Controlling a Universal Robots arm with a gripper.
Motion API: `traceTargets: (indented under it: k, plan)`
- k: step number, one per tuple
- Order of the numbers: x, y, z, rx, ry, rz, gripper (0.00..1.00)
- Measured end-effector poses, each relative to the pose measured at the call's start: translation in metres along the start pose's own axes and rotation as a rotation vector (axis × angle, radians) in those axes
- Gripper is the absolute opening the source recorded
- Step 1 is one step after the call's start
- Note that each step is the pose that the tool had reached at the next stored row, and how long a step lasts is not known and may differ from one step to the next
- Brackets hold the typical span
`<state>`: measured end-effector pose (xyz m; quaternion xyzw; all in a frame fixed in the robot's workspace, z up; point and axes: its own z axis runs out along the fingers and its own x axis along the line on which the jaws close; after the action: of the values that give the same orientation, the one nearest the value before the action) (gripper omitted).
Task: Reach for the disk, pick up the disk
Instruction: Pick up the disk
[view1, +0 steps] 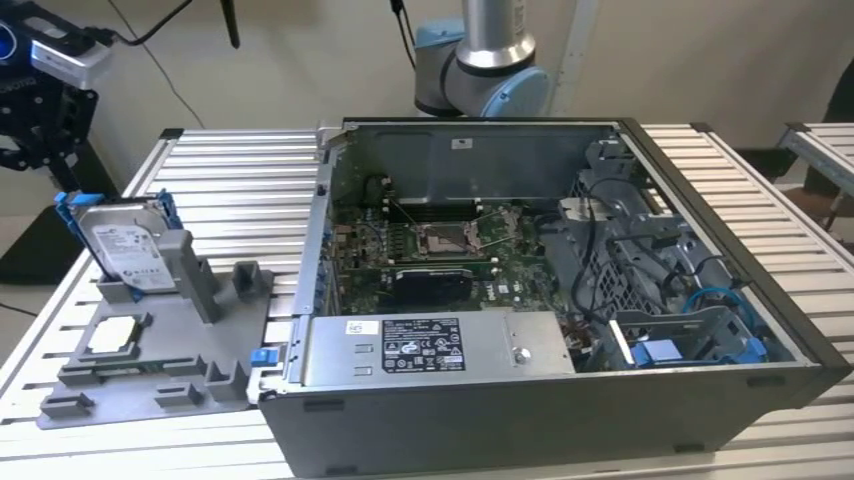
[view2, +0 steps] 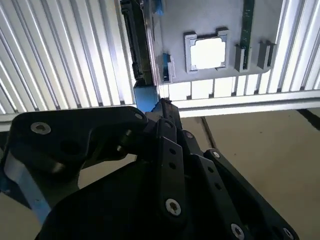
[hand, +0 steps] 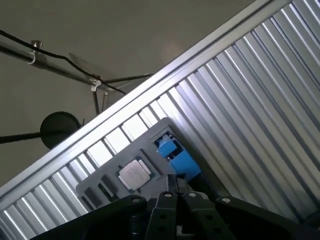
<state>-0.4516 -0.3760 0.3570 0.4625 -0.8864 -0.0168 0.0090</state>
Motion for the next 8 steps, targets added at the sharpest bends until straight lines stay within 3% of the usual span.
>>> traceTargets:
  k: [8]
  plan:
    - [0.0000,0.0000,0.0000,0.0000,0.0056,-0.145,0.00]
